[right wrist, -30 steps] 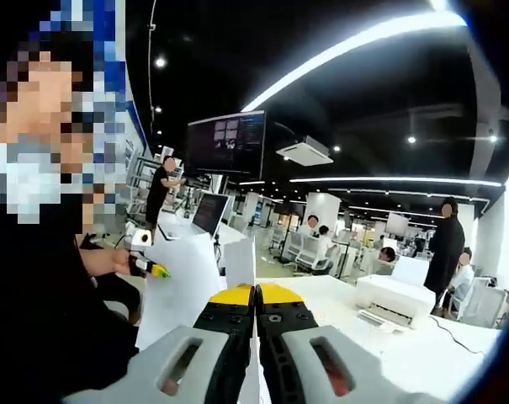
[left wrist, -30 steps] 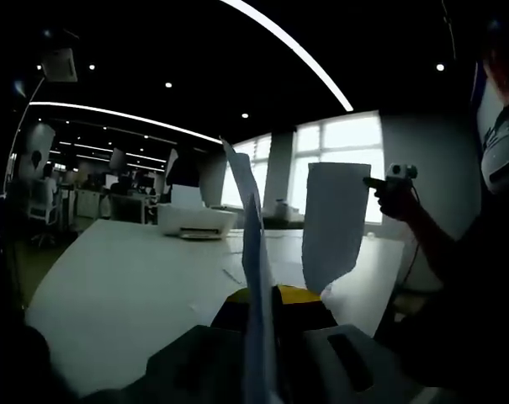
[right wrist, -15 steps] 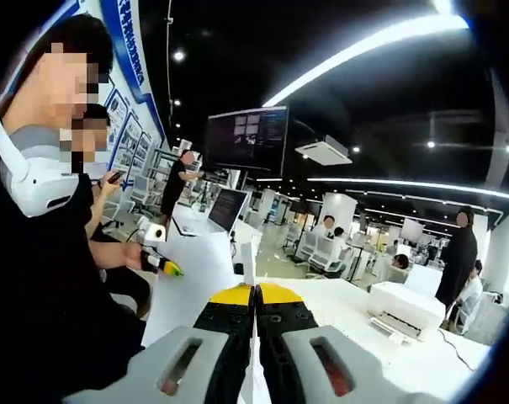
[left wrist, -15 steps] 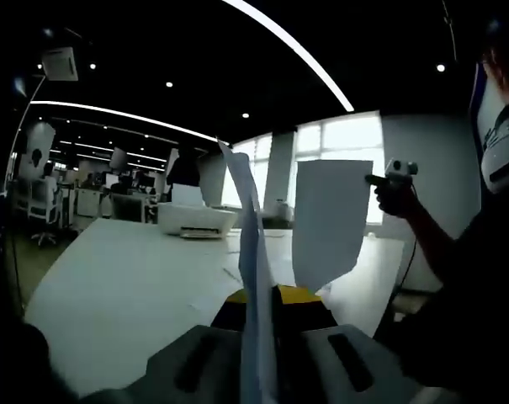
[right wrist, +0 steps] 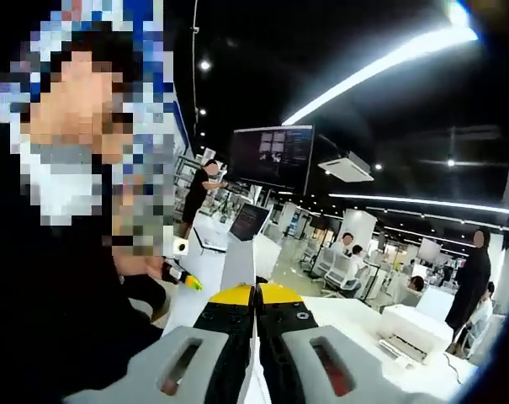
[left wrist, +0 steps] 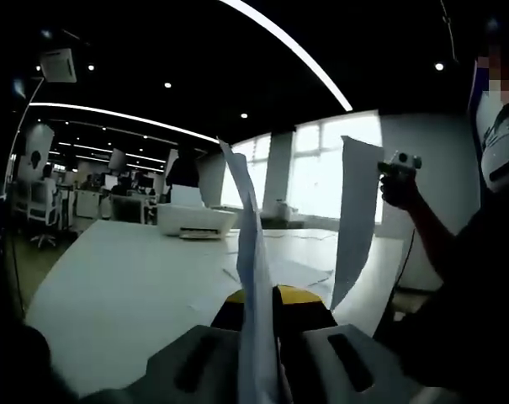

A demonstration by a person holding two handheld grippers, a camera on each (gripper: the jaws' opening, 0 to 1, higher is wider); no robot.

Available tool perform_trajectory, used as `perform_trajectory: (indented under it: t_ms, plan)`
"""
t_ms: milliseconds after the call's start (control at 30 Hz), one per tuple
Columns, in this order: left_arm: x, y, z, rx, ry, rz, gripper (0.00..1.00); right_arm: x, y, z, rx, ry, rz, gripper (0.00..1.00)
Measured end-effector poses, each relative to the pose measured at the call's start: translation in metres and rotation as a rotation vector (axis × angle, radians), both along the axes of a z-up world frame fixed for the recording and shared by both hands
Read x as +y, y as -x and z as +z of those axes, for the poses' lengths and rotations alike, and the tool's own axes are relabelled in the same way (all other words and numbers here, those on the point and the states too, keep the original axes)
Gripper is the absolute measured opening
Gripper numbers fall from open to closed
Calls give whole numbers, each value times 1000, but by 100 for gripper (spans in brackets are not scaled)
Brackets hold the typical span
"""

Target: Organize the stack of printing papers by aligning and flattening the scattered papers on the table

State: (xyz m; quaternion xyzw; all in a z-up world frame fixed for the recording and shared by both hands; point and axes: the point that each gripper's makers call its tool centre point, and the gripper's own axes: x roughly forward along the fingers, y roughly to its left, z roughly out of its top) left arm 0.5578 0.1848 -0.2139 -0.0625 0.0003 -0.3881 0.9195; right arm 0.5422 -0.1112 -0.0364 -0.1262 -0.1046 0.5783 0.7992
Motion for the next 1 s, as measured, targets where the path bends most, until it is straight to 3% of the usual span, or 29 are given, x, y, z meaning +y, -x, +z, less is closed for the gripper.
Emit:
perform_trajectory:
  t_ms: [300, 1000]
  plan:
    - [-1, -1, -1, 4, -2, -4, 6, 7, 8, -18, 92, 51, 87, 0]
    - [-1, -2, -4, 10, -4, -16, 6, 49, -44, -64, 142, 144, 64, 0]
